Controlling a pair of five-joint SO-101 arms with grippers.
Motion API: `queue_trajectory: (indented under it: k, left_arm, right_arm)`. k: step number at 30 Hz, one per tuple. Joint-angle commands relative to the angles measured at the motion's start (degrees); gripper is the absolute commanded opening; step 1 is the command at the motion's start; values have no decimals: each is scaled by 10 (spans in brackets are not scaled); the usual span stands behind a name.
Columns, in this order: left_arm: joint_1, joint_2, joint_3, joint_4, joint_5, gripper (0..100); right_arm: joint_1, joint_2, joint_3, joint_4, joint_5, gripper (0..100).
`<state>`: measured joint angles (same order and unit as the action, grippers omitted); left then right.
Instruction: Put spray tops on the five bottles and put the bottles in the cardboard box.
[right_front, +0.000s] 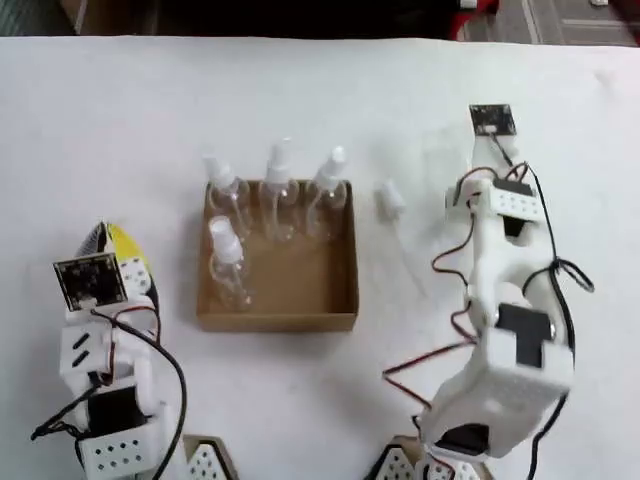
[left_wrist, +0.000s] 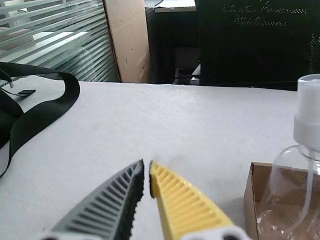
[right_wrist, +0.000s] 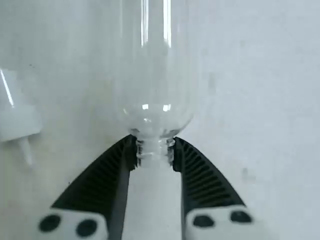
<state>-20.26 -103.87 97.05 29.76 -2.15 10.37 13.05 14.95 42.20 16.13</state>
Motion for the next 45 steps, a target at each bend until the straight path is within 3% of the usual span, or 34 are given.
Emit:
queue_trajectory:
  k: [1,9,12,17,19,24,30,36,39,45]
  left_arm:
    - [-3,0,-1,-15,-4,24]
    - [-3,0,-25,-11,0,28]
    - [-3,0,-61,3,5,83]
    - [9,0,-215,110,158,190]
    - [35,0,-295,145,193,213]
    - [144,2,-450,201,197,214]
    - [244,2,-492,211,199,214]
    - [313,3,-485,229,195,216]
    - [315,4,-459,228,182,218]
    - [310,3,-402,205,135,215]
  right_arm:
    - [18,-164,-18,71,18,17]
    - [18,-441,-18,211,174,17]
    - [15,-518,-16,248,219,17]
    - [-63,-618,-15,317,270,17]
    - [-110,-650,-15,342,272,17]
    - [-261,-713,-15,407,257,17]
    - [-423,-726,-11,443,206,17]
    - [-451,-731,47,415,207,17]
    - [-462,-738,45,422,206,17]
    - [-554,-774,-12,497,206,17]
